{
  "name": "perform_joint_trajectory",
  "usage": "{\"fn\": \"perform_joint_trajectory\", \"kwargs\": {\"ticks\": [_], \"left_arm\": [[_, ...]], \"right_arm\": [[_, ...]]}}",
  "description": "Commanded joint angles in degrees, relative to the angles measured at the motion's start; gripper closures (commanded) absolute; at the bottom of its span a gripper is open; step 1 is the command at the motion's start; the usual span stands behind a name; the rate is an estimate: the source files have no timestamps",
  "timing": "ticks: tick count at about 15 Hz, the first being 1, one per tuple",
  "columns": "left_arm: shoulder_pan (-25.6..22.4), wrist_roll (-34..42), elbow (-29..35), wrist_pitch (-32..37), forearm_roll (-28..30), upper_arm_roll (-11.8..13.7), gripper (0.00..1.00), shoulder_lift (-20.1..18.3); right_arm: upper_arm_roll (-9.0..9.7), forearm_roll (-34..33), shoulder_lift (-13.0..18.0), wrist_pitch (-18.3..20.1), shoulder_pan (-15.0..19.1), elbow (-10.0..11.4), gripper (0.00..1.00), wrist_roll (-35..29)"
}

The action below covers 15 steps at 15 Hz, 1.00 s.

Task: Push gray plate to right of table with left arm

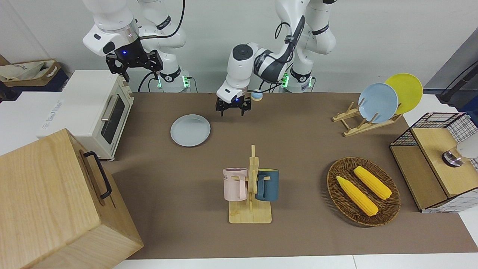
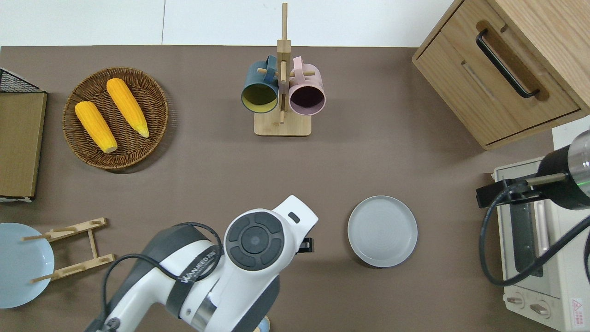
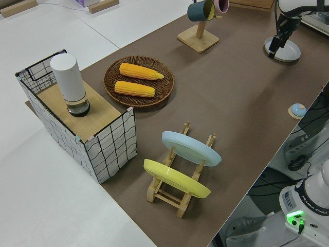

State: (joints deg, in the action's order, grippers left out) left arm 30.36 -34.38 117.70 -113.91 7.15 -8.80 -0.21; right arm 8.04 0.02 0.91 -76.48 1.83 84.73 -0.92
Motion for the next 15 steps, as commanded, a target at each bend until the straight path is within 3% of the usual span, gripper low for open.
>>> {"fn": "perform_joint_trajectory", "kwargs": {"ticks": [1, 7, 11, 15], "left_arm": [[-7.2, 10.4, 2.3, 7.2, 1.8, -0.1, 0.00, -6.0], [-20.9, 28.7, -0.9, 18.4, 1.7, 1.2, 0.00, -9.6], [-23.3, 37.5, -6.8, 21.9, 0.2, 6.4, 0.00, -9.5], [-23.6, 39.1, -10.0, 21.4, -8.1, 9.7, 0.00, -9.0]], "right_arm": [[0.92, 0.2, 0.1, 0.9, 1.1, -0.5, 0.017, -0.7], [0.92, 0.2, 0.1, 0.9, 1.2, -0.5, 0.017, -0.8], [0.92, 0.2, 0.1, 0.9, 1.2, -0.5, 0.017, -0.8], [0.92, 0.2, 0.1, 0.9, 1.1, -0.5, 0.017, -0.7]]}}
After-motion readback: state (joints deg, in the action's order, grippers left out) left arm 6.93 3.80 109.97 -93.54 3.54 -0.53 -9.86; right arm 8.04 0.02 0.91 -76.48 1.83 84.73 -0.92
